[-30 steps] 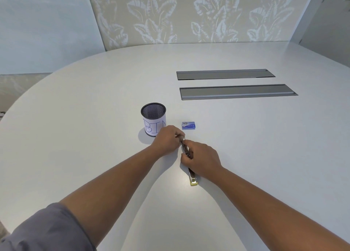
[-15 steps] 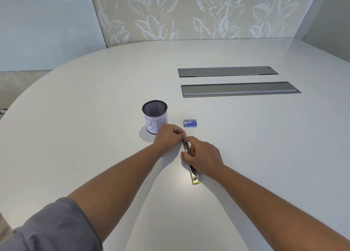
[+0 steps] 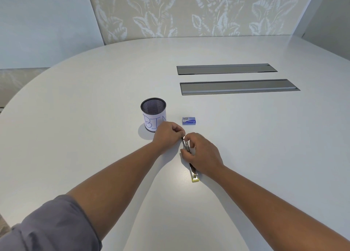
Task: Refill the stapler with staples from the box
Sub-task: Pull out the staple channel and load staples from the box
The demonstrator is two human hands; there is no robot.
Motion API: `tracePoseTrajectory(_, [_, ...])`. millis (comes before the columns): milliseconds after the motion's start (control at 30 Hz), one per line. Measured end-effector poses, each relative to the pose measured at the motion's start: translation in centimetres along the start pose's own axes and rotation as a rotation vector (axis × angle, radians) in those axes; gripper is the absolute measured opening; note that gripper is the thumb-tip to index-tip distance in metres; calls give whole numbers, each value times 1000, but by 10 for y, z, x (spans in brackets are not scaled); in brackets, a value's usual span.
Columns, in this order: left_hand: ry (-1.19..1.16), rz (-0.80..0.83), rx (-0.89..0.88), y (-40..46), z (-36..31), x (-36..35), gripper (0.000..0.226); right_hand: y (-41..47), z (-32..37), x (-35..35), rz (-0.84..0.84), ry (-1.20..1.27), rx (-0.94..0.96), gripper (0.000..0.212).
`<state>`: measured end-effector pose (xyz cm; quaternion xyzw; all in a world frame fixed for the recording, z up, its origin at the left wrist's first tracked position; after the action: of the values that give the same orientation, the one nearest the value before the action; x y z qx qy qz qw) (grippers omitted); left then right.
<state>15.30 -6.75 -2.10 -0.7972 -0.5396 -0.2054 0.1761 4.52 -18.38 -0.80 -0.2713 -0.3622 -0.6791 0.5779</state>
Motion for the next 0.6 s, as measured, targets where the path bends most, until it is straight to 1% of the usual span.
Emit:
tracePoseTrajectory(67, [7, -4, 0, 0, -1, 0, 6, 0, 3, 2, -30, -1, 34, 27])
tracePoseTrajectory(267, [8, -13, 7, -1, 0, 1, 5, -3, 8, 3, -48, 18, 97, 23])
tracePoseTrajectory(433, [15, -19, 1, -1, -1, 1, 5, -7, 12, 4, -54, 53, 125, 34])
tracePoseTrajectory(600, [8, -27, 2, -4, -1, 2, 6, -5, 9, 6, -52, 103, 116, 21])
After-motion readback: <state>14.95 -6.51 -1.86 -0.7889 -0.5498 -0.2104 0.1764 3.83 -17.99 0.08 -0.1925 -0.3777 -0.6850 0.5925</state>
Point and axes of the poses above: each hand's wrist, its own y-axis towards the middle knuckle, its own x-axis out of the back of the hand, z = x × y, the point moved 10 cm from there along y, towards the middle knuckle, and after that the axes turned 3 degrees about z, right-handed, at the moved point
